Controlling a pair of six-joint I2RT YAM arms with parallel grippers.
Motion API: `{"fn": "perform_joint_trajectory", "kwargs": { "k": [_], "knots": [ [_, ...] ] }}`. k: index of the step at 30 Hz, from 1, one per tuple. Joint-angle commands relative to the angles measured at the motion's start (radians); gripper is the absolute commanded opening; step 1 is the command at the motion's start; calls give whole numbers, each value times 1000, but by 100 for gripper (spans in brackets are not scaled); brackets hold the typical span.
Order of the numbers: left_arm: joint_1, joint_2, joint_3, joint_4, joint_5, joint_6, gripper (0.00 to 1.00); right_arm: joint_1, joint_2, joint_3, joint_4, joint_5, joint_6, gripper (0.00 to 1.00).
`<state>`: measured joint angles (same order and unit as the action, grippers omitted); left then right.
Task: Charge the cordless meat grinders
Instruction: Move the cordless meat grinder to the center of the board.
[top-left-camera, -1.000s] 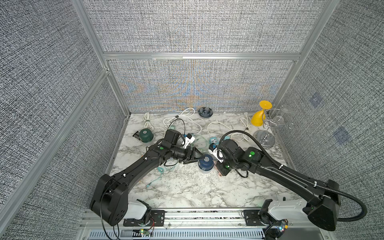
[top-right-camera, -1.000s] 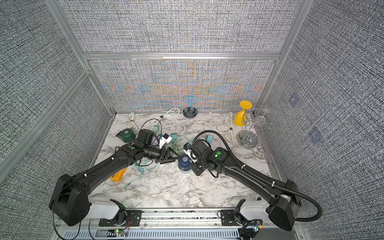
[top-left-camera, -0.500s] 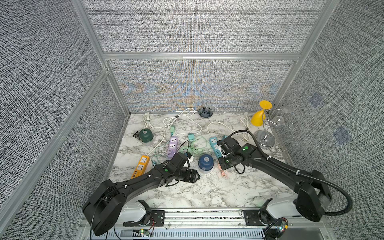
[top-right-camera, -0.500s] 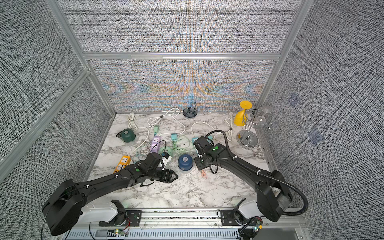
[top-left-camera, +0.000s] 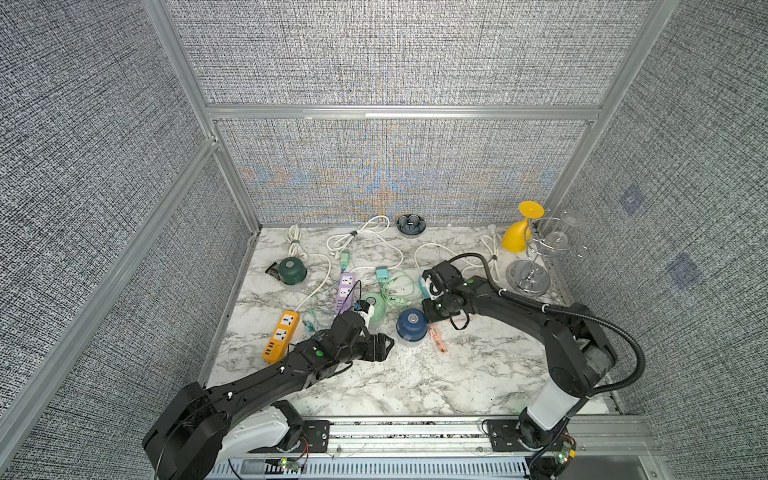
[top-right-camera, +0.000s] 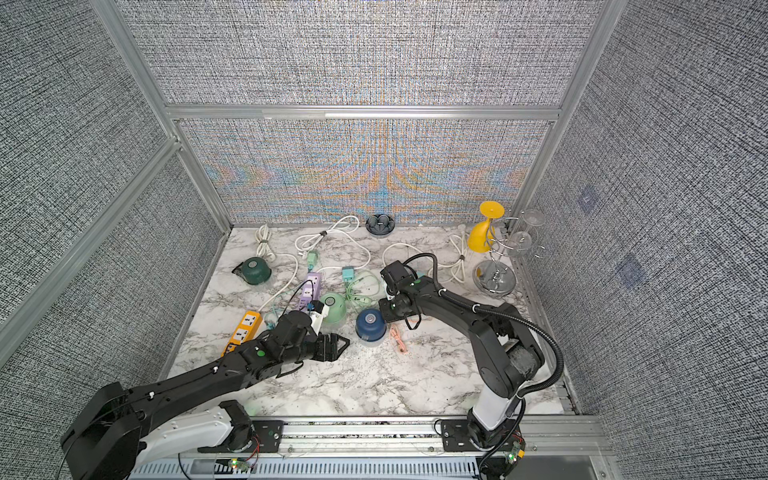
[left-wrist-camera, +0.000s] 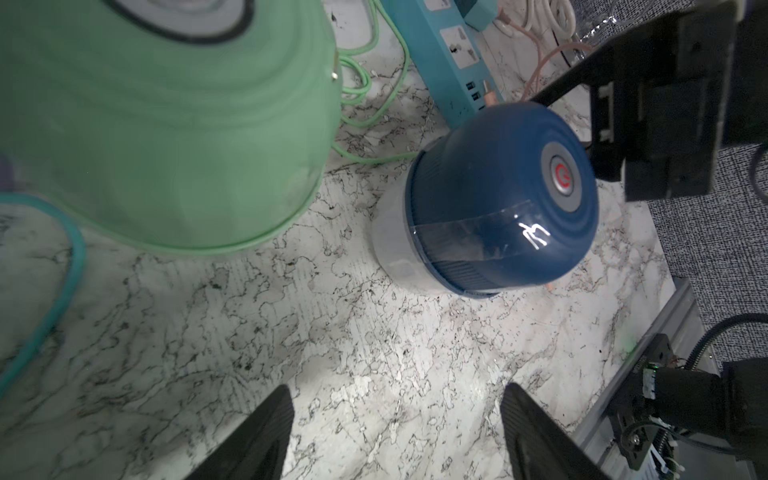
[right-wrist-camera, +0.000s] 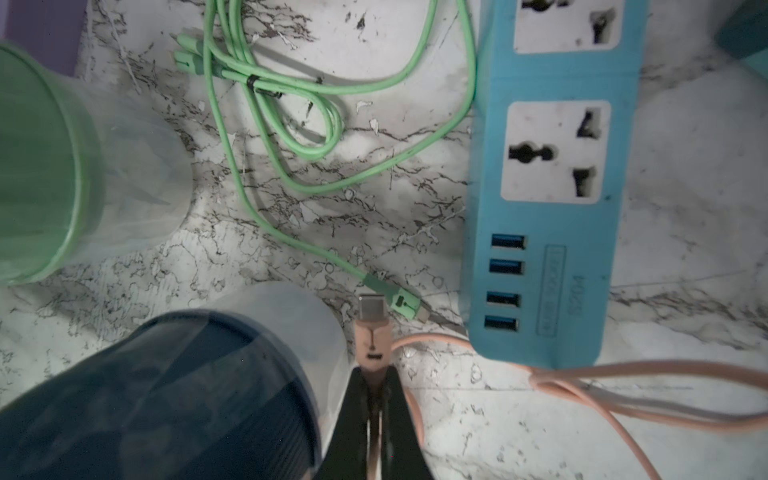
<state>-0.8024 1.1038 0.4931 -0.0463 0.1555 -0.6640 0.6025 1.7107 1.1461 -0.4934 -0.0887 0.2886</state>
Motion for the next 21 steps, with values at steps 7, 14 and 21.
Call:
{"fn": "perform_joint_trajectory", "kwargs": {
  "k": [7, 14, 21],
  "knots": [
    [0, -99, -14, -26, -65, -1, 80, 24, -64, -84, 80, -70, 63, 0],
    [0, -234, -55, -69, -114, 51, 81, 81, -127, -144, 98, -81, 114, 0],
    [0, -349, -97, -106, -146, 121, 83, 143, -150, -144, 110, -101, 151, 0]
  ]
}}
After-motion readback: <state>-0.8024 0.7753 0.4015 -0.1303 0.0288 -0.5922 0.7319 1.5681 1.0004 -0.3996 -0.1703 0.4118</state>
